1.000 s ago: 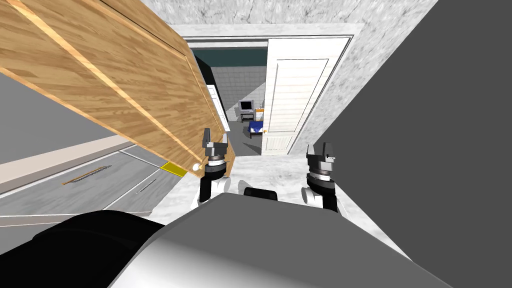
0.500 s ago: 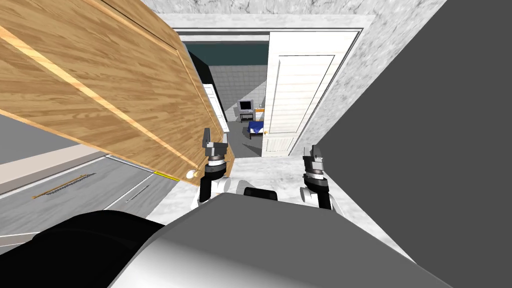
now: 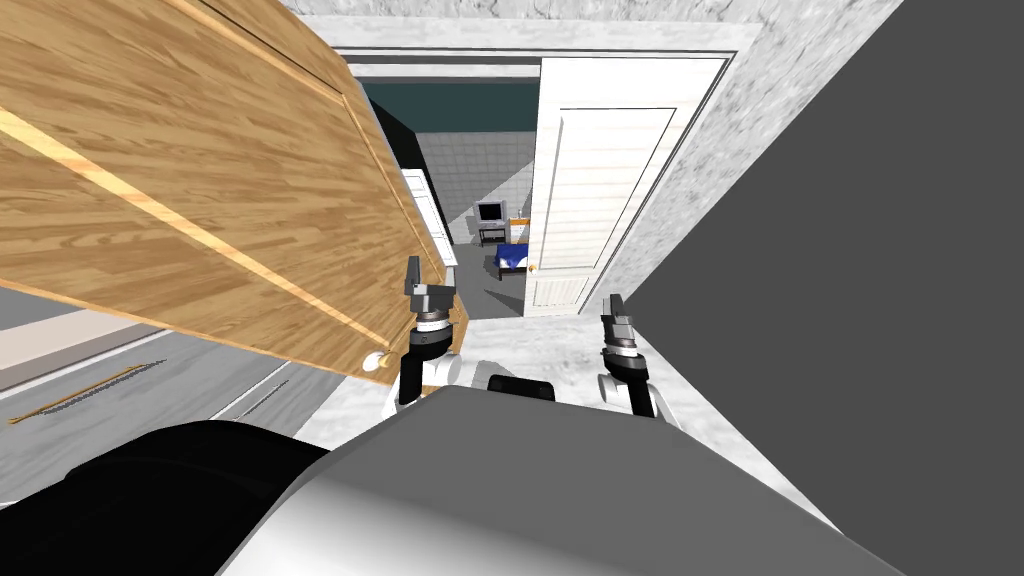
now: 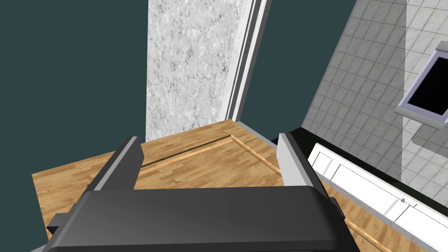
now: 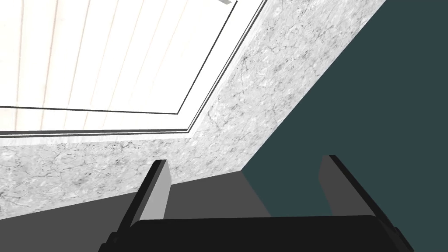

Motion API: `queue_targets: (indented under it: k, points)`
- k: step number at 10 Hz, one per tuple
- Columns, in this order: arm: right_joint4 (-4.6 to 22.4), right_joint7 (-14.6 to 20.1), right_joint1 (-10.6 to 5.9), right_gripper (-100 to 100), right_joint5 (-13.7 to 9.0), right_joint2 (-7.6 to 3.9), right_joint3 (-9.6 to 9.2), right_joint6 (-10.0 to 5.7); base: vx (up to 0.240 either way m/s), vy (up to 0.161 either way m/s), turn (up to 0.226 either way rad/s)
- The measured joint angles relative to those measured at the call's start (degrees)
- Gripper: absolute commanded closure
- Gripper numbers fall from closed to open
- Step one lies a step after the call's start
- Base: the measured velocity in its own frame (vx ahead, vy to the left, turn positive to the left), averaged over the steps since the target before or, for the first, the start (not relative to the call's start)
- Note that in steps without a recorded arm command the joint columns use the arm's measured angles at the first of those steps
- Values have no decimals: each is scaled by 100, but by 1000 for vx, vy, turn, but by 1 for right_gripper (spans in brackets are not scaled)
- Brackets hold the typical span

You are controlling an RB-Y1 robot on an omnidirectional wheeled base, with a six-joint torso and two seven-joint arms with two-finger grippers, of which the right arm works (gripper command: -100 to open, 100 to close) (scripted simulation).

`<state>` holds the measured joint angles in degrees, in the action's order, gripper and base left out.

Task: Pull the door open

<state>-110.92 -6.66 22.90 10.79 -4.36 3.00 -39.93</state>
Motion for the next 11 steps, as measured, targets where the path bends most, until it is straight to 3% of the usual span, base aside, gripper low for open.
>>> queue_targets:
  k: [11]
  points:
    - [1337, -1092, -438, -100, 417, -128, 110, -276, 98, 40, -18]
